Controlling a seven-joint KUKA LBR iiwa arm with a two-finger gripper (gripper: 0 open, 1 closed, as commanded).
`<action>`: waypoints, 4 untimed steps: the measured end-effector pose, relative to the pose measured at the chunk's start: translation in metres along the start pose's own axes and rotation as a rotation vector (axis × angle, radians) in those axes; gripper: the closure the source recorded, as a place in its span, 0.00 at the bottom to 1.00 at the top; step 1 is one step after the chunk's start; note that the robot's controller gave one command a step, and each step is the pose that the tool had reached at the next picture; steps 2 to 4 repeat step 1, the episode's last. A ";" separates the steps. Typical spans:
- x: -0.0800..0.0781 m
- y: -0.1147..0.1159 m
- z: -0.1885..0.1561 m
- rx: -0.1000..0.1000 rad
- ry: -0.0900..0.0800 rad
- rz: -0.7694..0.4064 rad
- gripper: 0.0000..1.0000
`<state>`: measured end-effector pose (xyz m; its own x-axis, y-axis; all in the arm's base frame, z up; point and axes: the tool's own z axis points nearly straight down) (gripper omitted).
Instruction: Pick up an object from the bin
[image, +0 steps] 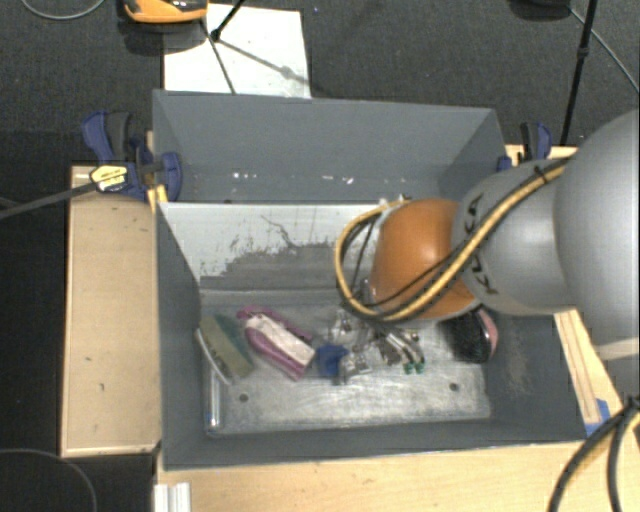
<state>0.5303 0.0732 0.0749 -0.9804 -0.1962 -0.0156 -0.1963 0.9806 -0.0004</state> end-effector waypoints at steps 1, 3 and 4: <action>0.027 -0.027 -0.151 0.001 0.006 -0.014 1.00; 0.027 -0.027 -0.151 0.001 0.006 -0.014 1.00; 0.027 -0.027 -0.151 0.001 0.006 -0.014 1.00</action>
Offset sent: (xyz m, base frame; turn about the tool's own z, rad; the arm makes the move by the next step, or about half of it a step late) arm -0.0251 -0.0312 0.1454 -0.0186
